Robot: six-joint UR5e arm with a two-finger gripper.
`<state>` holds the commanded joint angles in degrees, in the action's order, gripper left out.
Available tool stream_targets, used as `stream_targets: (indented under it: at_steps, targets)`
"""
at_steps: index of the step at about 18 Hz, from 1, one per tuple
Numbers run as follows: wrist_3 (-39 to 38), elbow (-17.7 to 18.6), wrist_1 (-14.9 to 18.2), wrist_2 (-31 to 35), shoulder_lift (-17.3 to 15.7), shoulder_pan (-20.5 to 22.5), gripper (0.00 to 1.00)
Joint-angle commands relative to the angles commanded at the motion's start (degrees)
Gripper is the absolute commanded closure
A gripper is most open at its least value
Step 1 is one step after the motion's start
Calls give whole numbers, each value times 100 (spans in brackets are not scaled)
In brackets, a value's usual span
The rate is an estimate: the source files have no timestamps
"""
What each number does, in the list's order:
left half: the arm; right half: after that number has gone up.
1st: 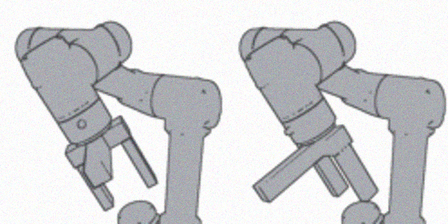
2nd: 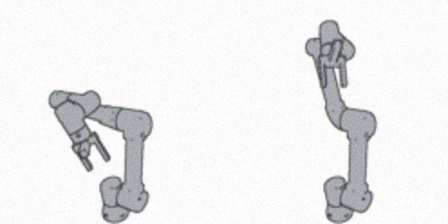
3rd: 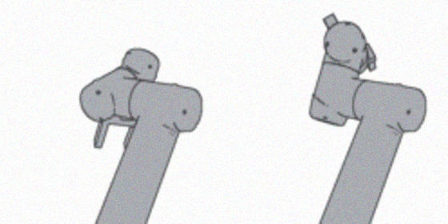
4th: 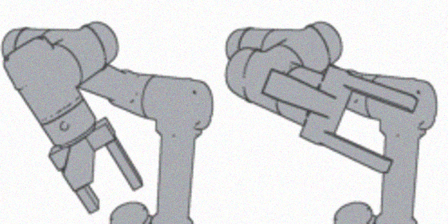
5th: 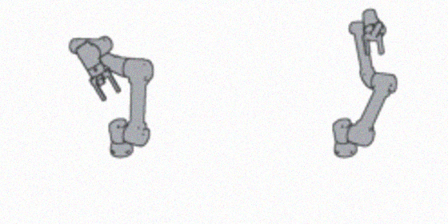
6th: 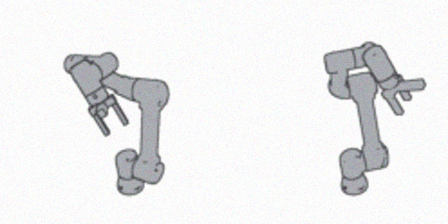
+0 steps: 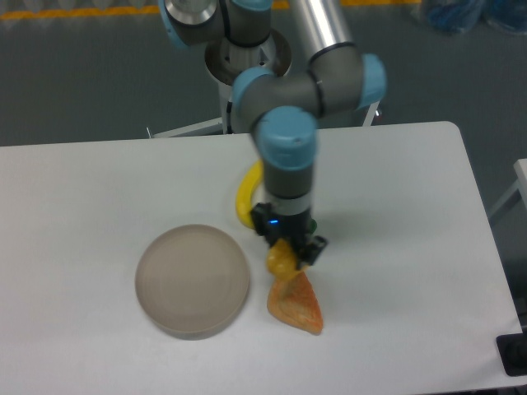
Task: Pick up the yellow pepper from the plate
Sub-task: 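Lift the yellow pepper off the plate and carry it away from the plate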
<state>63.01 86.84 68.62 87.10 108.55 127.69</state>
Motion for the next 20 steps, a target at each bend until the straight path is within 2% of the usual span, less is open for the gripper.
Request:
stream_targets:
  at_steps: [4, 9, 13, 18, 20]
  targets:
    - [746, -193, 748, 18, 9, 431, 82]
    - [1556, -194, 723, 0, 79, 783, 81]
    - [1908, -211, 583, 53, 132, 792, 83]
    - [2663, -308, 600, 62, 158, 862, 83]
    - [2708, -308, 582, 62, 158, 862, 83]
